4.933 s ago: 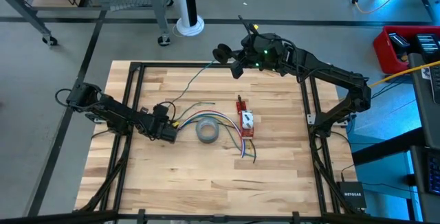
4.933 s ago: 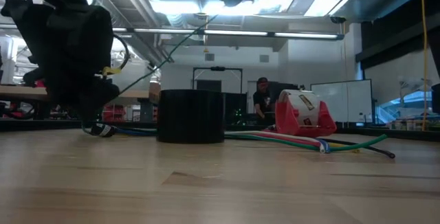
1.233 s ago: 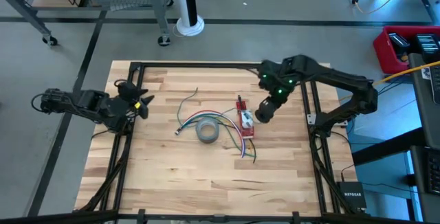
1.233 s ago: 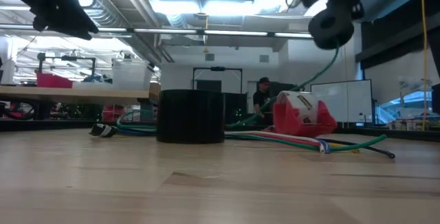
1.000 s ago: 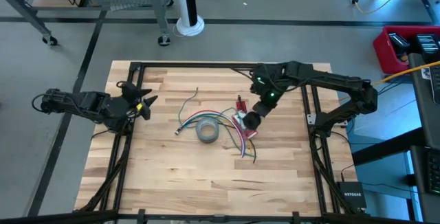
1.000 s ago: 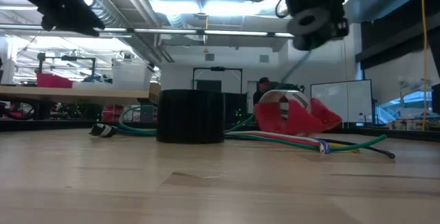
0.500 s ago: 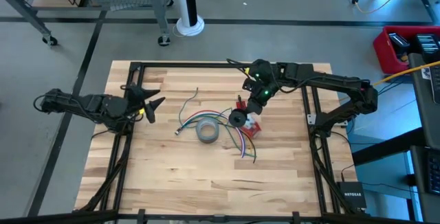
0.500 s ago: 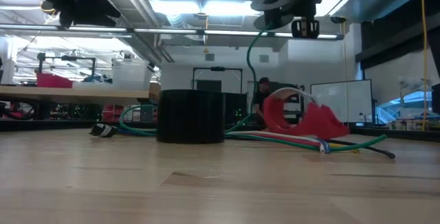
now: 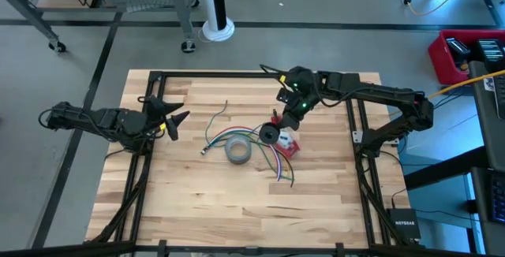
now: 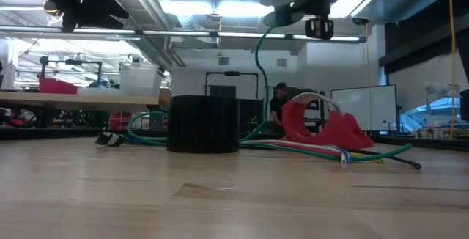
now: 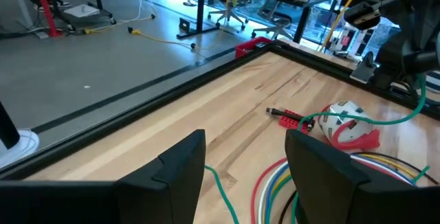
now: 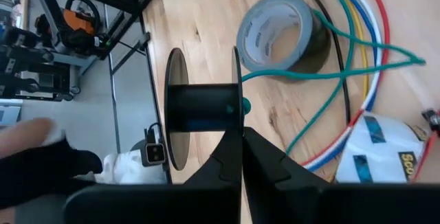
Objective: Coil cords
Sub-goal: Coil the green wire onto the black spool
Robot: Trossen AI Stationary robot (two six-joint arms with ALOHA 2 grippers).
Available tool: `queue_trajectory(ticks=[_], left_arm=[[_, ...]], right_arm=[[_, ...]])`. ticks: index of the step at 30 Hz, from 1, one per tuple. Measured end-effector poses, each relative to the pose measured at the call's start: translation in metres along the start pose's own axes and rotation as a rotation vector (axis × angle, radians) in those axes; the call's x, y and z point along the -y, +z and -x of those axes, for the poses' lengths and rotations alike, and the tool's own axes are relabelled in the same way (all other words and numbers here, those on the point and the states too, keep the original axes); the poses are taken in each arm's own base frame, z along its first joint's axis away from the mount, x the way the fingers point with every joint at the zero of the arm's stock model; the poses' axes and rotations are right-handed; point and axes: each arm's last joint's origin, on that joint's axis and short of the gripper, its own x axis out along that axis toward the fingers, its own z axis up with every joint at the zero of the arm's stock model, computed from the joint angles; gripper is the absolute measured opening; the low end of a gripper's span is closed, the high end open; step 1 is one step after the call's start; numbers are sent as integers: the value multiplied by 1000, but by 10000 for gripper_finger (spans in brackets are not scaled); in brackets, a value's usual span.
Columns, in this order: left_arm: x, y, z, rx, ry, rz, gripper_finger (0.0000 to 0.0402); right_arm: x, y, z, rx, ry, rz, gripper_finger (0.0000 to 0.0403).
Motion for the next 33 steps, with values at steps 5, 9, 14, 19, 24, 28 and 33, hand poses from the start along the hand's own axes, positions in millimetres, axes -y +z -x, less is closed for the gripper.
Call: queue_trajectory(ticks=[5, 9, 14, 19, 24, 28, 33], left_arm=[[0, 0, 0, 0, 0, 0, 194], [0, 0, 0, 0, 0, 0, 194], [0, 0, 0, 0, 0, -1, 194], [0, 0, 0, 0, 0, -1, 194], [0, 0, 0, 0, 0, 0, 194], [0, 0, 0, 0, 0, 0, 194], [0, 0, 0, -1, 1, -1, 194]], right_arm=[[-2, 4, 0, 37, 16, 33, 3], [-2, 5, 0, 47, 20, 63, 3], [-1, -4, 3, 42, 33, 72, 3], [2, -40, 18, 126, 73, 137, 3], [11, -69, 23, 191, 110, 108, 3], [19, -86, 22, 248, 143, 114, 3], [32, -106, 20, 343, 134, 147, 3]])
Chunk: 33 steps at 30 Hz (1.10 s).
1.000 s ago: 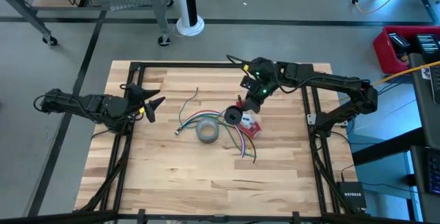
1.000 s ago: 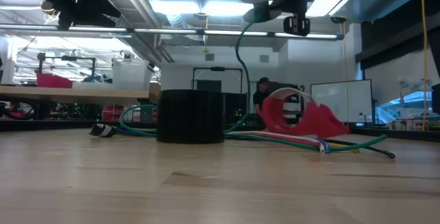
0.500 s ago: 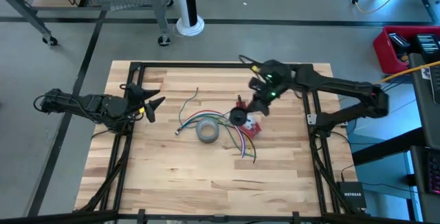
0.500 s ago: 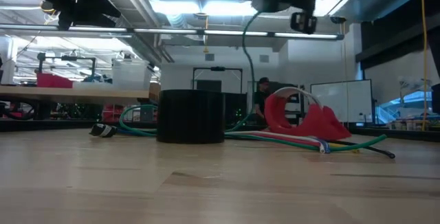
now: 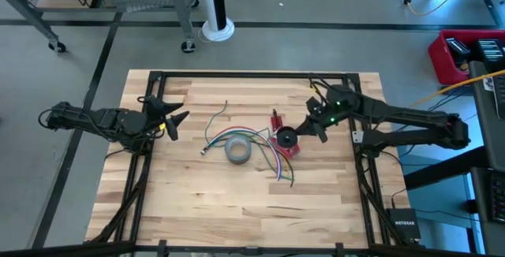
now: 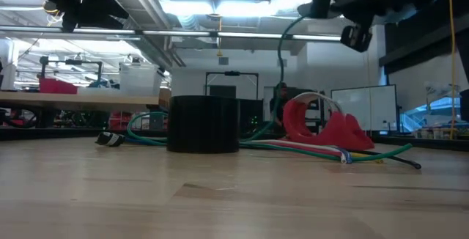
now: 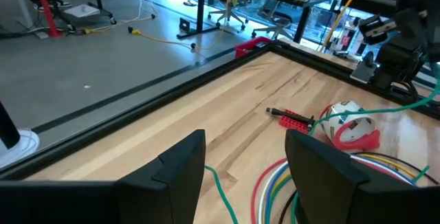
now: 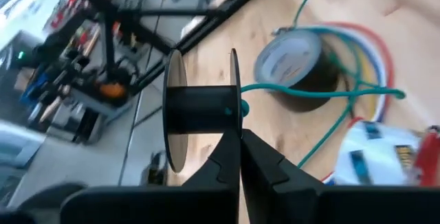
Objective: Coil cords
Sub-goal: Coil the green wire onto the black spool
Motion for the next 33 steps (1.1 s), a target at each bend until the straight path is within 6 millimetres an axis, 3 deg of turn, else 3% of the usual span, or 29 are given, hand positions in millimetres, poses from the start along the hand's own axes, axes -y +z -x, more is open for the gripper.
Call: queue_trajectory(ticks=[7, 22, 30, 33], left_arm=[[0, 0, 0, 1, -1, 1, 194], [0, 0, 0, -1, 0, -1, 194], [-1, 1, 0, 10, 16, -32, 194], [-1, 1, -1, 14, 22, 58, 194]], right_arm=[[17, -16, -5, 97, -70, -35, 3], [21, 9, -29, 265, 61, 101, 3], [31, 8, -40, 238, 51, 22, 3], [34, 9, -44, 245, 56, 26, 3]])
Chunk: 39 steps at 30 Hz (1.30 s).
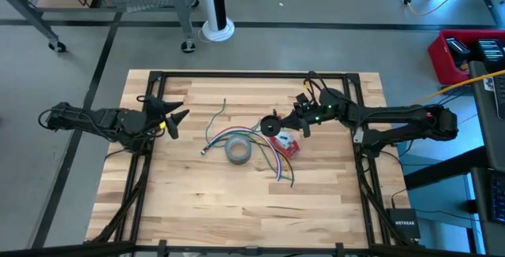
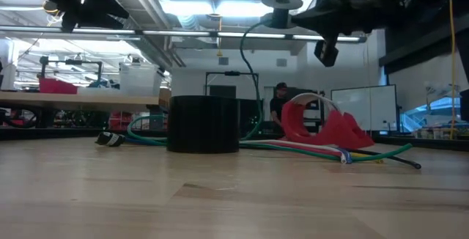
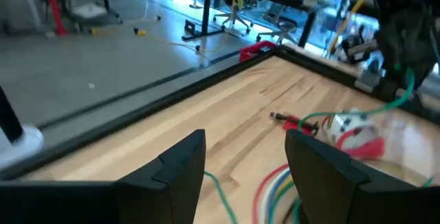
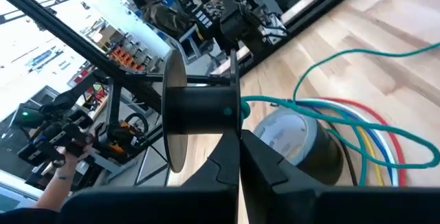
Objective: Coil cords
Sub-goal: Coil the green wire onto the black spool
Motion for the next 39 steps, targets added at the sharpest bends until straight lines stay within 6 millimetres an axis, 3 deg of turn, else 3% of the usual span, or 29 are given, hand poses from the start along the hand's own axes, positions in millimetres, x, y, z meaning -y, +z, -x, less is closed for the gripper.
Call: queue_trajectory(ticks=[6, 13, 20, 28, 34, 39], left_arm=[[10, 0, -9, -3, -2, 128, 194], [54, -4, -44, 18, -115, -17, 194], [83, -26, -85, 39, -74, -272, 194], [91, -40, -117, 86, 43, -411, 194], [89, -34, -119, 122, 101, -409, 194], [92, -34, -119, 119, -3, -412, 194]], right_arm=[[2, 9, -12, 66, 39, 46, 3], [7, 32, -39, 119, -20, 131, 3], [9, 44, -55, 115, -15, 163, 3], [8, 44, -56, 102, 5, 164, 3], [8, 44, -56, 102, 6, 165, 3], [8, 44, -56, 103, 7, 166, 3]])
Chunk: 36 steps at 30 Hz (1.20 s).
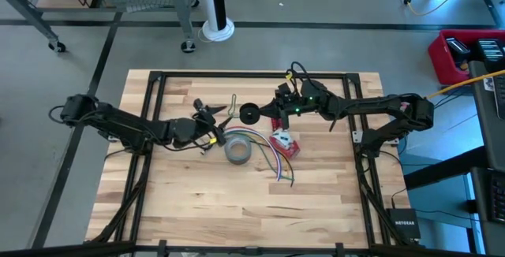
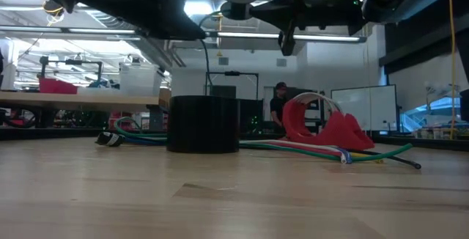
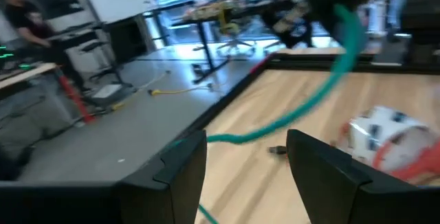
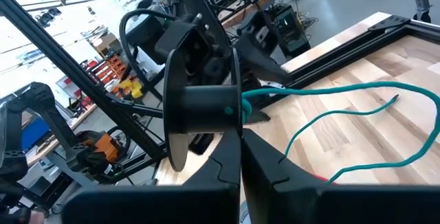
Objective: Coil cords
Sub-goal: Coil the green wire onto the black spool
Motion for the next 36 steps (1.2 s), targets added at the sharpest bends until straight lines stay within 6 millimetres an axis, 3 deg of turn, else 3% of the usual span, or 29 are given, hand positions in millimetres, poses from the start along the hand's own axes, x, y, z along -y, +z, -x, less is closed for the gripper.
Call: queue_trajectory(ticks=[27, 31, 36], left_arm=[[-14, 9, -10, 83, 29, 36, 193], [-14, 9, -10, 78, 32, 43, 170], [-14, 9, -10, 78, 32, 43, 106]], right_arm=[[-7, 6, 0, 31, 104, 29, 3], [-7, 6, 0, 32, 105, 20, 3], [-7, 7, 0, 38, 110, 12, 3]])
